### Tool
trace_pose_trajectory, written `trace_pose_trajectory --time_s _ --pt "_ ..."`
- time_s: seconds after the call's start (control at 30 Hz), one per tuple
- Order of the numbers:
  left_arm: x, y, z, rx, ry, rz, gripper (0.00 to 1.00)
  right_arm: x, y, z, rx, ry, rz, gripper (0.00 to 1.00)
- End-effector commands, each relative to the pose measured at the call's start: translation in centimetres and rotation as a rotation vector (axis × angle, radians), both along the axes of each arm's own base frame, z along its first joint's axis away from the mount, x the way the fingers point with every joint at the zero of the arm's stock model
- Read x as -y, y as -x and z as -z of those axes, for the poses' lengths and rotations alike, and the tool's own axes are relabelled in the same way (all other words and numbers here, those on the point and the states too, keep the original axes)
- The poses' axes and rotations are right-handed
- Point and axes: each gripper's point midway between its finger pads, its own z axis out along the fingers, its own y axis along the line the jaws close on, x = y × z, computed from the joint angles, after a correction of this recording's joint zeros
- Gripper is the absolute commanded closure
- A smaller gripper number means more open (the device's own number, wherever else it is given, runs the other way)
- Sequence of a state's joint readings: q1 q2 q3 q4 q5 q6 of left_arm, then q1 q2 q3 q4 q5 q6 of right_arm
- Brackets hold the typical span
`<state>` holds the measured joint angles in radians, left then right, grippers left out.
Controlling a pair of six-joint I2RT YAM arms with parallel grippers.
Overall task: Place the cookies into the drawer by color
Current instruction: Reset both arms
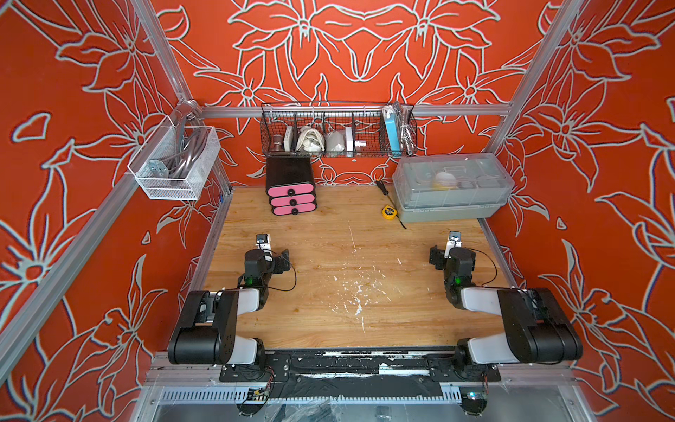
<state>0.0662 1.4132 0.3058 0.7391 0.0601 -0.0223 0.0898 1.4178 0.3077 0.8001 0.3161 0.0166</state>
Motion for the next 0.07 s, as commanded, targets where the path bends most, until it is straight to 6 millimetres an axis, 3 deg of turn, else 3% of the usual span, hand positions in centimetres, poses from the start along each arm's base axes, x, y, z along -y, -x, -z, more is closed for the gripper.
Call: trace_pose_trajectory --time_s 0.0,0.03 --pt "0.18 -0.50 -1.09 0.039 -0.005 0.015 0.02 0.03 -0.39 -0.86 0.027 -0.010 0.003 0.00" --pt "0.17 -0.51 -1.13 0.040 -0.005 0.014 0.02 0.02 -0.32 -0.87 0.028 -0.012 0.003 0.00"
